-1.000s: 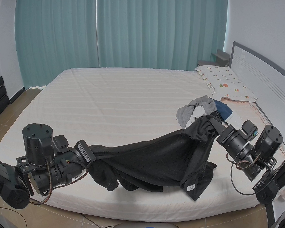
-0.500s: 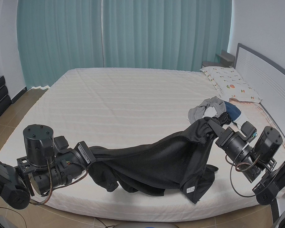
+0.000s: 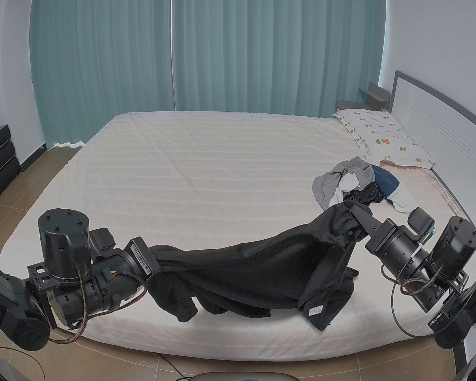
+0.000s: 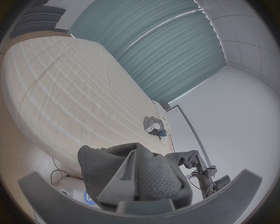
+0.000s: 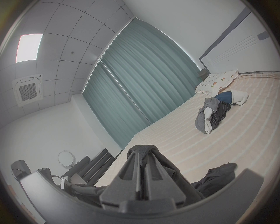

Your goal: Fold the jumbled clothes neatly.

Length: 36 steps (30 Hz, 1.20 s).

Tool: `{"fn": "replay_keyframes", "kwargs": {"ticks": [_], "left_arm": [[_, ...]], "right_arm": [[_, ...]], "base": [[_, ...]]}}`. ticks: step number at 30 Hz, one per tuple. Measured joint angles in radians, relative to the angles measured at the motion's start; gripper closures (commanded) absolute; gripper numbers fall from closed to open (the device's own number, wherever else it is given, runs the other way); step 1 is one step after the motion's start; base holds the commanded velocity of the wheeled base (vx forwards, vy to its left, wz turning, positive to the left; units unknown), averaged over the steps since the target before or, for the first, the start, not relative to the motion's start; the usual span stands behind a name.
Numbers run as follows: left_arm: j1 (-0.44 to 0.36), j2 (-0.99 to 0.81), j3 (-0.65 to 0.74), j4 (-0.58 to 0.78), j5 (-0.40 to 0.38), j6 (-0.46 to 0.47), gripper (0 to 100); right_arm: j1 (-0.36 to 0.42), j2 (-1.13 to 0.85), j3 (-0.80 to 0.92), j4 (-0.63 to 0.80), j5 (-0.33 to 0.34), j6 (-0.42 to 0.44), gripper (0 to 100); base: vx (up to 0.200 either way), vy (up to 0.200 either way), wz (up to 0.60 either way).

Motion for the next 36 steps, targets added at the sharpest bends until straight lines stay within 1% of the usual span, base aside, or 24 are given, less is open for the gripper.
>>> {"fn": "replay_keyframes", "kwargs": {"ticks": [5, 11, 13, 15, 19, 23, 27, 32, 36], "left_arm": [[-0.003, -0.007, 0.0, 0.0, 0.0, 0.0, 100], [-0.011, -0.041, 0.001, 0.002, 0.0, 0.018, 100], [-0.014, -0.058, 0.0, 0.008, 0.001, 0.024, 100], [-0.016, -0.078, -0.004, 0.017, 0.001, 0.029, 100], [-0.015, -0.126, -0.019, 0.051, 0.002, 0.033, 100], [-0.009, -0.19, -0.053, 0.135, 0.007, 0.035, 100], [0.001, -0.25, -0.103, 0.22, 0.028, 0.036, 100], [0.027, -0.287, -0.144, 0.243, 0.04, 0.036, 100], [0.044, -0.286, -0.155, 0.245, 0.038, 0.033, 100]], "right_arm": [[0.017, -0.061, 0.016, 0.0, 0.007, -0.01, 100], [0.038, -0.174, 0.021, 0.002, 0.027, -0.049, 100], [0.046, -0.223, 0.019, 0.027, 0.03, -0.069, 100], [0.054, -0.283, 0.01, 0.082, 0.031, -0.086, 100], [0.065, -0.401, -0.028, 0.236, 0.034, -0.105, 100], [0.07, -0.516, -0.095, 0.403, 0.029, -0.111, 100], [0.07, -0.609, -0.175, 0.493, 0.023, -0.113, 100], [0.066, -0.666, -0.272, 0.577, 0.026, -0.113, 100], [0.047, -0.65, -0.351, 0.664, 0.033, -0.11, 100]], "base": [[-0.2, 0.0, 0.0], [0.0, 0.0, 0.0], [0.0, 0.0, 0.0], [0.0, 0.0, 0.0], [0.0, 0.0, 0.0], [0.0, 0.0, 0.0], [0.0, 0.0, 0.0], [0.0, 0.0, 0.0], [0.0, 0.0, 0.0]]}}
